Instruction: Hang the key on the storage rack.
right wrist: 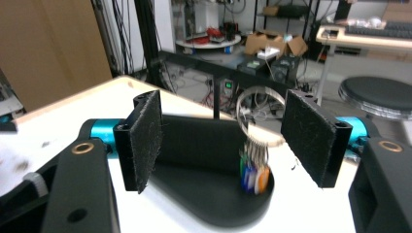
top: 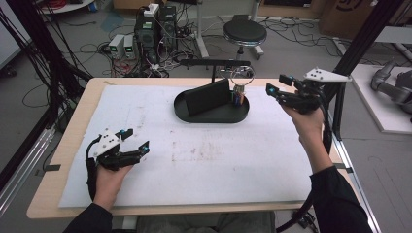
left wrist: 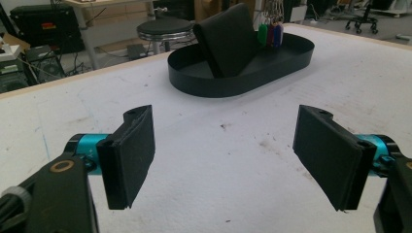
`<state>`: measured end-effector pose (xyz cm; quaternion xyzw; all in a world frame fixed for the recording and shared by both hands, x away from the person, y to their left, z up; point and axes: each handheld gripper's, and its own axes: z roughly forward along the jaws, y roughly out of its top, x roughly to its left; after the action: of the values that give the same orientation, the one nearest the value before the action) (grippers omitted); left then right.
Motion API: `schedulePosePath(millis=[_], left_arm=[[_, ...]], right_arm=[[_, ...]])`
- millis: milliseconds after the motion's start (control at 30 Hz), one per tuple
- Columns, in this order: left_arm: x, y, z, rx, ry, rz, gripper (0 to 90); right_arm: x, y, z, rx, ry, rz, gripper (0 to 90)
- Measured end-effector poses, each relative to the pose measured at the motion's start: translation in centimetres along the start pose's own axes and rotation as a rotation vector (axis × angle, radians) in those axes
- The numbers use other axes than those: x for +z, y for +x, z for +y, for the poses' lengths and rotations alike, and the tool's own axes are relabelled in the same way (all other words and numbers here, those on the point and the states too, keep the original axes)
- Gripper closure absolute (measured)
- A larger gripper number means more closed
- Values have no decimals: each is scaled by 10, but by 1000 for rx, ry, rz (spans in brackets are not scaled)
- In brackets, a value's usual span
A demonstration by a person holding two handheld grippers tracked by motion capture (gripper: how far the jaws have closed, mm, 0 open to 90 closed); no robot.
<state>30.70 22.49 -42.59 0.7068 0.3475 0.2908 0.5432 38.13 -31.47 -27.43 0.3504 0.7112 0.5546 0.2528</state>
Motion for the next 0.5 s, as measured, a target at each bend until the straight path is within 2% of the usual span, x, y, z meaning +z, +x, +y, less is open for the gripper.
schedulePosePath(millis=[100,267,433,500], left_arm=[[4,-1,0,-3,5,-2,232],[7,-5,1,7,7,-8,232],[6,-6,3,11,-1,-5,233],[6,-6,3,6,-5,-1,232]], right_arm=[[-15,-2,-18,24,-7,-9,303],[-30,-7,-54,71,-14,-26,277],[-35,-7,-89,101,-11,-43,275],[-35,-7,-97,109,-2,-51,275]])
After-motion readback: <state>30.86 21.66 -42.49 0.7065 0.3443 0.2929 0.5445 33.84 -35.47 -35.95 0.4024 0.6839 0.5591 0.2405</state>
